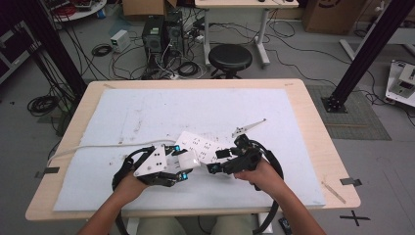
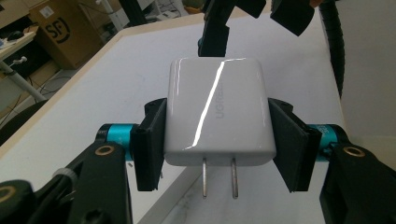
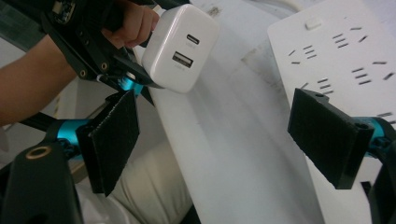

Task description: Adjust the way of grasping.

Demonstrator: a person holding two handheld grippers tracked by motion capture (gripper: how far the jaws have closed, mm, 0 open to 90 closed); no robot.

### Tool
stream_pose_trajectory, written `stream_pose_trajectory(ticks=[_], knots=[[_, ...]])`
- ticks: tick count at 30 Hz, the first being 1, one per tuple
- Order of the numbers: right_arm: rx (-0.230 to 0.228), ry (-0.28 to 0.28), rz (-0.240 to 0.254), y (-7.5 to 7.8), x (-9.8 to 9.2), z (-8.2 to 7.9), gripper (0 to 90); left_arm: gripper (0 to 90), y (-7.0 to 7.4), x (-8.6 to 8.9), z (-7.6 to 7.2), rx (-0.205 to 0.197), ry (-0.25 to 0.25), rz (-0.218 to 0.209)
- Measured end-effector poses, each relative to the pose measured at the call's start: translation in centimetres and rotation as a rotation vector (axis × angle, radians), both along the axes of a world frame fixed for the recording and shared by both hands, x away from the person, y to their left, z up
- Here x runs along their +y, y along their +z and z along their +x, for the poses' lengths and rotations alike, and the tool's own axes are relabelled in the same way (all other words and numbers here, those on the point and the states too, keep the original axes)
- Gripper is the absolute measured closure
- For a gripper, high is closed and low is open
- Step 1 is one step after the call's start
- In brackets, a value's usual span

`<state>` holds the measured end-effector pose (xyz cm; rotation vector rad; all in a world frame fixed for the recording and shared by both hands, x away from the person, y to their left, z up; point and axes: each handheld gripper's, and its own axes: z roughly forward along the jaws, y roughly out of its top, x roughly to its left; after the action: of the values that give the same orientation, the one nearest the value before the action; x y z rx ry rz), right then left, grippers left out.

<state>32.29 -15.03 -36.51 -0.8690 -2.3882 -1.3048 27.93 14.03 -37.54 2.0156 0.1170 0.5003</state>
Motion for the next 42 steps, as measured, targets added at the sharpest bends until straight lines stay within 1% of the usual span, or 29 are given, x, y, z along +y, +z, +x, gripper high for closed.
stream_pose_trajectory(ticks=[5,7,9,11,14,16,20,22,23,24,25,26,27,28,29,32,33,35,36,37,38,40,41,42], knots=[[0.043,0.003,0.028,-0.1,0.3,0.5,17.4,42.5,0.0,-0.4,0.0,-0.013,-0.01,0.009],[0.069,-0.003,0.032,-0.2,0.4,0.6,17.4,42.5,-0.1,-0.6,0.1,-0.019,-0.017,0.013],[0.08,0.003,0.046,-0.3,0.5,0.8,17.4,42.5,-0.1,-0.8,0.1,-0.027,-0.022,0.015],[0.115,0.004,0.056,-0.3,0.7,0.9,17.4,42.5,-0.1,-1.1,0.1,-0.033,-0.029,0.015],[0.123,0.011,0.065,-0.3,0.9,1.1,17.5,42.5,-0.2,-1.2,0.0,-0.04,-0.03,0.014],[0.155,0.021,0.078,-0.4,1.3,1.2,20.9,42.5,-0.2,-1.3,0.0,-0.045,-0.031,0.017],[0.171,0.027,0.072,-0.6,1.8,1.5,21.4,42.5,-0.2,-1.5,0.0,-0.047,-0.037,0.017],[0.177,0.035,0.08,-0.7,2.0,1.6,24.2,42.5,-0.2,-1.5,0.0,-0.049,-0.04,0.021],[0.187,0.04,0.089,-0.8,2.1,1.7,24.9,42.5,-0.3,-1.6,-0.1,-0.051,-0.04,0.02],[0.187,0.04,0.089,-0.8,2.1,1.7,24.9,42.5,-0.3,-1.6,-0.1,-0.051,-0.04,0.02],[0.201,0.047,0.098,-0.9,2.3,1.7,26.7,42.5,-0.3,-1.7,-0.1,-0.052,-0.041,0.021],[0.201,0.047,0.098,-0.9,2.3,1.7,26.7,42.5,-0.3,-1.7,-0.1,-0.052,-0.041,0.021],[0.213,0.053,0.087,-1.0,2.6,1.8,30.2,42.5,-0.4,-1.8,-0.2,-0.051,-0.045,0.019],[0.226,0.058,0.087,-1.0,2.7,1.8,32.4,42.5,-0.4,-1.8,-0.2,-0.051,-0.045,0.019],[0.221,0.073,0.094,-1.1,2.7,1.9,35.1,42.5,-0.4,-1.8,-0.2,-0.053,-0.046,0.018],[0.233,0.077,0.093,-1.3,2.9,1.9,37.3,42.5,-0.4,-1.9,-0.2,-0.055,-0.05,0.022],[0.244,0.082,0.098,-1.4,3.0,1.9,40.6,42.5,-0.4,-2.0,-0.2,-0.054,-0.051,0.016],[0.247,0.084,0.102,-1.5,3.1,1.9,41.1,42.5,-0.4,-2.1,-0.2,-0.059,-0.054,0.019],[0.246,0.095,0.1,-1.6,3.1,1.9,45.3,42.5,-0.4,-2.1,-0.2,-0.061,-0.06,0.018],[0.241,0.1,0.108,-1.7,3.2,2.0,48.0,42.5,-0.4,-2.1,-0.3,-0.065,-0.063,0.018],[0.241,0.1,0.108,-1.7,3.2,2.0,48.0,42.5,-0.4,-2.1,-0.3,-0.07,-0.065,0.017],[0.26,0.114,0.124,-1.7,3.2,2.0,54.0,42.5,-0.4,-2.1,-0.3,-0.079,-0.067,0.023],[0.26,0.115,0.125,-1.8,3.2,2.0,54.7,42.5,-0.4,-2.1,-0.4,-0.081,-0.069,0.025],[0.271,0.113,0.135,-1.9,3.1,2.0,56.2,42.5,-0.4,-2.1,-0.4,-0.082,-0.069,0.025]])
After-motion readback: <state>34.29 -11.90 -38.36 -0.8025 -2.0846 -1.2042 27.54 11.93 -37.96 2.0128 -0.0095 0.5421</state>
